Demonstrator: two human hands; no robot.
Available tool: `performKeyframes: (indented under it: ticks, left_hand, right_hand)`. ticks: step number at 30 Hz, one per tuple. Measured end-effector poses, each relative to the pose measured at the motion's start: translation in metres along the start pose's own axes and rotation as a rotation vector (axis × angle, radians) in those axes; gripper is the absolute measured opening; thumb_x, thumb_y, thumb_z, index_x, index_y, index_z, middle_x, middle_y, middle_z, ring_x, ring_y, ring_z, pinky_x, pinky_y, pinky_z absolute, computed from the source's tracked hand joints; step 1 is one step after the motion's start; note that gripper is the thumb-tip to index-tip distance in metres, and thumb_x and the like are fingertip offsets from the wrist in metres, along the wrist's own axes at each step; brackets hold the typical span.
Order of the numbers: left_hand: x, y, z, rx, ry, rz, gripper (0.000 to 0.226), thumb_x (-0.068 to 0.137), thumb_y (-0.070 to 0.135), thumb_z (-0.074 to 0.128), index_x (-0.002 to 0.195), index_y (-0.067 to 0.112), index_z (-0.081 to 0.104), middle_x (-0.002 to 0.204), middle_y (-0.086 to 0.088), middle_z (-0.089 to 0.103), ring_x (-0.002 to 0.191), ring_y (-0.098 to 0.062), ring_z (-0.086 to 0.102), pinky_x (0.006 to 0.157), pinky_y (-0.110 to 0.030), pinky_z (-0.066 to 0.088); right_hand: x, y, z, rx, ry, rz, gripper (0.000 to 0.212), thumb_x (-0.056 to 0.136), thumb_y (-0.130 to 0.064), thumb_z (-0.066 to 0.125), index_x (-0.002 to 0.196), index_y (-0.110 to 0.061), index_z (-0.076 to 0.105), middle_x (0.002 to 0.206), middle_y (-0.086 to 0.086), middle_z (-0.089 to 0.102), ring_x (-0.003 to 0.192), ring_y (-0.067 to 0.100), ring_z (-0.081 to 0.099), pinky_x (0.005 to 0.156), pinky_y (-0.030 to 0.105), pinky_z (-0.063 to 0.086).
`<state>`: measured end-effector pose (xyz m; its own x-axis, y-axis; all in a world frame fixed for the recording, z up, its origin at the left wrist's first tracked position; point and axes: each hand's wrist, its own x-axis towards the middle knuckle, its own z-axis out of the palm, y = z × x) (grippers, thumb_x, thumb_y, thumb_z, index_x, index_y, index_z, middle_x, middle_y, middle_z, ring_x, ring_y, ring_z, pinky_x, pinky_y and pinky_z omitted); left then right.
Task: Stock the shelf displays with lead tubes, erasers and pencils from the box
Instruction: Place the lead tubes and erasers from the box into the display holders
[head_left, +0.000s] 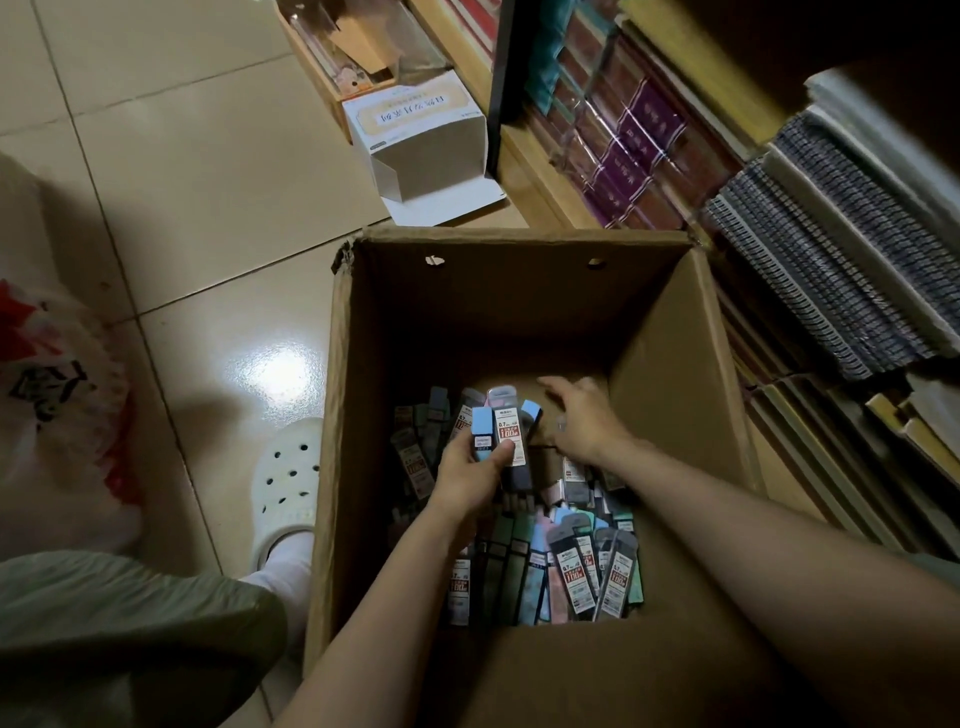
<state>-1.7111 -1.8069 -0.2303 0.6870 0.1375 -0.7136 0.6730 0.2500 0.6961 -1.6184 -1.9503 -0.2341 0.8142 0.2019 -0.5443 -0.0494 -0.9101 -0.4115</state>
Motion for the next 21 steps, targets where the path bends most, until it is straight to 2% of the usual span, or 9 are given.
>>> performKeyframes:
  ticks: [3,5,10,12,14,17,18,21]
  left_hand:
    - [0.005,-0.003,-0.001,-0.017,0.033,0.001,0.027,0.094,0.009,0.06,0.121,0.014,0.059,0.108,-0.009,0.069,0.099,-0.026,0.067,0.088,-0.045,0.056]
    - [0.007,-0.006,-0.001,-0.019,0.054,0.003,0.024,0.094,0.008,0.06,0.118,0.014,0.058,0.101,-0.004,0.069,0.093,-0.02,0.067,0.081,-0.037,0.057]
    - [0.01,-0.013,0.0,-0.002,0.102,-0.002,0.021,0.095,0.007,0.058,0.111,0.021,0.055,0.093,0.004,0.067,0.08,-0.008,0.064,0.062,-0.02,0.053]
    - [0.011,-0.013,0.001,0.014,0.107,-0.002,0.022,0.095,0.008,0.058,0.111,0.022,0.054,0.089,0.009,0.064,0.077,-0.003,0.061,0.058,-0.018,0.05]
    - [0.011,-0.013,0.001,0.029,0.113,-0.005,0.022,0.095,0.008,0.058,0.112,0.022,0.055,0.09,0.009,0.064,0.079,-0.003,0.06,0.062,-0.021,0.049]
    - [0.01,-0.011,0.0,0.064,0.125,0.002,0.023,0.095,0.01,0.059,0.116,0.019,0.056,0.095,0.005,0.064,0.082,-0.006,0.06,0.062,-0.021,0.046]
    - [0.009,-0.011,0.0,0.076,0.132,0.004,0.024,0.095,0.01,0.059,0.117,0.019,0.055,0.096,0.004,0.064,0.083,-0.007,0.06,0.061,-0.022,0.046]
    - [0.003,-0.007,-0.001,0.093,0.14,0.005,0.023,0.095,0.011,0.059,0.117,0.018,0.055,0.097,0.002,0.064,0.084,-0.011,0.06,0.062,-0.023,0.047]
  right_hand:
    - [0.008,-0.002,0.011,-0.133,-0.066,0.001,0.078,0.078,-0.027,0.078,0.145,-0.033,0.039,0.131,0.008,0.037,0.123,0.028,0.043,0.103,0.038,0.042]
    - [0.012,-0.002,0.016,-0.162,-0.023,-0.024,0.075,0.075,-0.036,0.08,0.141,-0.031,0.045,0.128,0.007,0.04,0.123,0.027,0.041,0.101,0.038,0.042]
    - [0.009,0.008,0.021,-0.183,0.043,-0.063,0.063,0.067,-0.035,0.085,0.121,-0.023,0.055,0.123,0.004,0.045,0.12,0.023,0.041,0.099,0.039,0.041]
    - [0.006,0.014,0.022,-0.151,0.055,-0.049,0.061,0.064,-0.034,0.088,0.114,-0.021,0.055,0.118,0.003,0.049,0.116,0.022,0.044,0.098,0.039,0.039]
    - [0.003,0.017,0.021,-0.064,0.059,-0.039,0.057,0.063,-0.028,0.089,0.108,-0.018,0.057,0.111,0.001,0.054,0.108,0.019,0.049,0.094,0.037,0.041]
    - [-0.001,0.016,0.021,0.243,0.068,0.041,0.039,0.07,-0.015,0.086,0.097,-0.019,0.059,0.091,-0.008,0.059,0.085,0.012,0.056,0.073,0.025,0.047]
    - [-0.002,0.014,0.022,0.334,0.075,0.087,0.033,0.074,-0.013,0.083,0.094,-0.02,0.058,0.085,-0.01,0.058,0.08,0.01,0.056,0.071,0.023,0.047]
    - [-0.004,0.01,0.025,0.478,0.135,0.232,0.023,0.083,-0.012,0.075,0.094,-0.019,0.055,0.089,-0.001,0.062,0.087,0.02,0.061,0.08,0.033,0.051]
